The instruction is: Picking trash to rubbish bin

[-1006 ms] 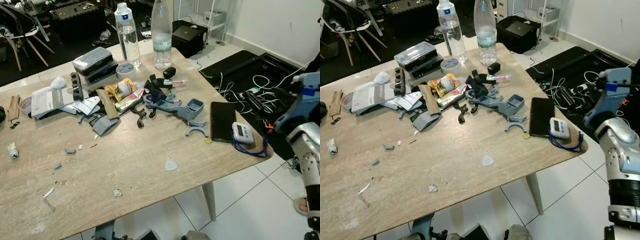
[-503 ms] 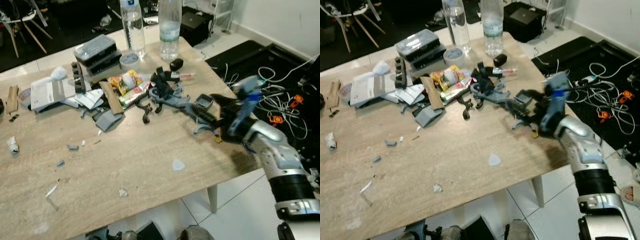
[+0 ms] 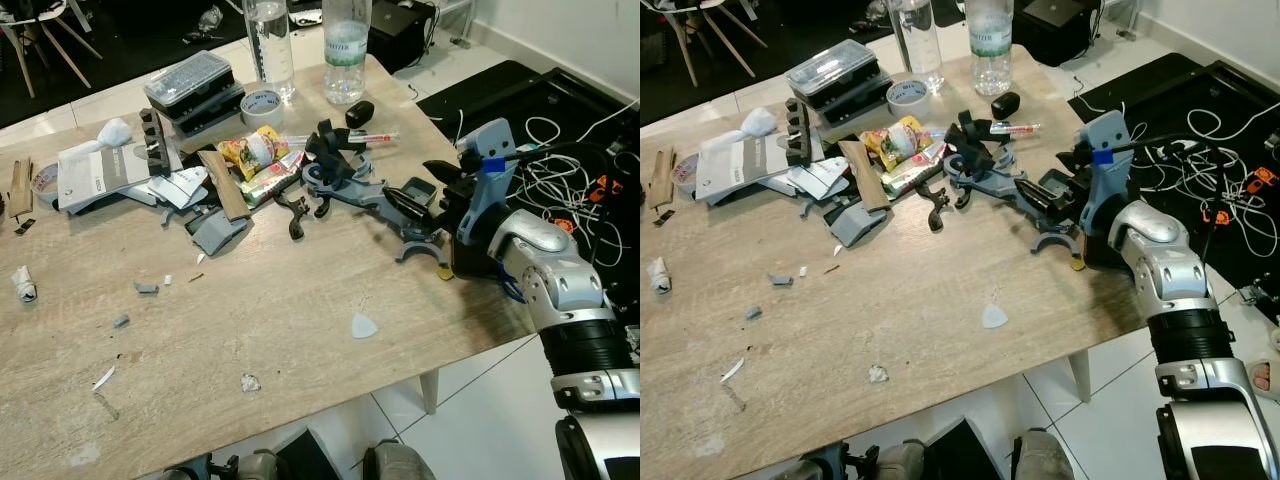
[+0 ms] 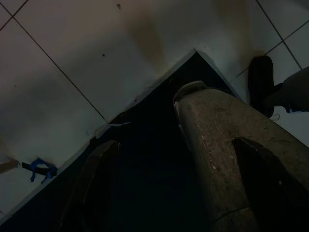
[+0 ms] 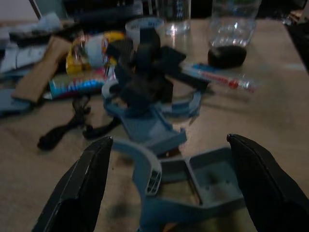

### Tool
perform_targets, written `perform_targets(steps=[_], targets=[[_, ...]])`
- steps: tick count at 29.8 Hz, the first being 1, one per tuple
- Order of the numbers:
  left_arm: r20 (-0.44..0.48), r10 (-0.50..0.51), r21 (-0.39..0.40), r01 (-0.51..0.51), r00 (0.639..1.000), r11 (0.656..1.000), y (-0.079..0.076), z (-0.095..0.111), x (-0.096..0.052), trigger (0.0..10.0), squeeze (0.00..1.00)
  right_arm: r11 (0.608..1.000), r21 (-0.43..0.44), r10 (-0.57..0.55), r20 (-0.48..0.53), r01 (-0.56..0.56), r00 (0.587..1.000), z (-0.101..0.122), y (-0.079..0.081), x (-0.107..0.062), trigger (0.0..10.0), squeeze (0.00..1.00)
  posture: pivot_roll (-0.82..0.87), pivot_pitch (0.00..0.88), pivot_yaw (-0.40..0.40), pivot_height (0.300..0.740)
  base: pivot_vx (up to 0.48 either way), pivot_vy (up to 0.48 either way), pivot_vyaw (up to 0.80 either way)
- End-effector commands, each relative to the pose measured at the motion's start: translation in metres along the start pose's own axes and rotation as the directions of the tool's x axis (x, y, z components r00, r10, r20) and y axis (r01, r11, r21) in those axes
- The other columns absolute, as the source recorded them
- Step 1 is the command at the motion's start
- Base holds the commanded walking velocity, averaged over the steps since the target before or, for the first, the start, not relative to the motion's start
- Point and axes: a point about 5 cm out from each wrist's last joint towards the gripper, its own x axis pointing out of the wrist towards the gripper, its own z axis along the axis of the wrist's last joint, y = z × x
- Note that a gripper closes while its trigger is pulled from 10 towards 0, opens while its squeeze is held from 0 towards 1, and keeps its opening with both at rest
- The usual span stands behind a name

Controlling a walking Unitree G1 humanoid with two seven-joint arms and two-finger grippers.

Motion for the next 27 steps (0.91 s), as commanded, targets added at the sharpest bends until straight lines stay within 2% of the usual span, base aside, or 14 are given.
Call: perform_targets(steps=[1,4,8,14,18,19,20,21,27], targets=[[-0.100,-0.009,-0.015,0.008,0.995,1.000,0.002,-0.026,-0.006,10.0,0.00,0.999,0.022,0.048,-0.075,-0.047,0.996,-0.020,0.017,0.004,10.0,0.00,-0.09,0.197,0.110,0.740,0.000,0.000,0.00],[-0.102,-0.012,0.001,0.012,0.995,1.000,0.003,-0.026,-0.006,10.0,0.00,0.996,0.060,0.073,-0.069,-0.069,0.995,-0.026,0.030,0.007,10.0,0.00,-0.09,0.200,0.120,0.740,0.000,0.000,0.00],[-0.107,-0.017,0.017,0.019,0.994,1.000,0.003,-0.026,-0.007,10.0,0.00,0.995,0.081,0.070,-0.061,-0.065,0.996,-0.027,0.034,0.009,10.0,0.00,-0.09,0.202,0.125,0.740,0.000,0.000,0.00],[-0.123,-0.014,0.030,0.018,0.992,0.999,0.006,-0.031,-0.009,10.0,0.00,0.997,0.072,0.014,-0.102,-0.006,0.995,-0.031,0.029,0.012,10.0,0.00,-0.09,0.206,0.130,0.740,0.000,0.000,0.00],[-0.121,-0.014,0.026,0.017,0.993,1.000,0.007,-0.032,-0.009,10.0,0.00,0.993,0.088,-0.059,-0.157,0.073,0.986,-0.037,0.022,0.011,10.0,0.00,-0.09,0.211,0.132,0.740,0.000,0.000,0.00],[-0.120,-0.014,0.025,0.017,0.993,1.000,0.007,-0.032,-0.009,10.0,0.00,0.992,0.094,-0.072,-0.168,0.089,0.983,-0.038,0.020,0.011,8.2,0.00,-0.09,0.211,0.132,0.740,0.000,0.000,0.00],[-0.120,-0.014,0.024,0.017,0.993,1.000,0.007,-0.032,-0.009,10.0,0.00,0.990,0.098,-0.079,-0.174,0.097,0.982,-0.039,0.020,0.011,8.2,0.00,-0.09,0.211,0.132,0.740,0.000,0.000,0.00],[-0.117,-0.016,0.021,0.019,0.993,1.000,0.006,-0.031,-0.009,10.0,0.00,0.988,0.107,-0.090,-0.185,0.111,0.979,-0.038,0.018,0.011,0.0,0.00,-0.09,0.213,0.132,0.740,0.000,0.000,0.00],[-0.112,-0.019,0.018,0.022,0.994,1.000,0.005,-0.029,-0.008,10.0,0.00,0.986,0.118,-0.099,-0.176,0.121,0.979,-0.034,0.014,0.011,0.0,0.00,-0.10,0.205,0.130,0.740,0.000,0.000,0.00]])
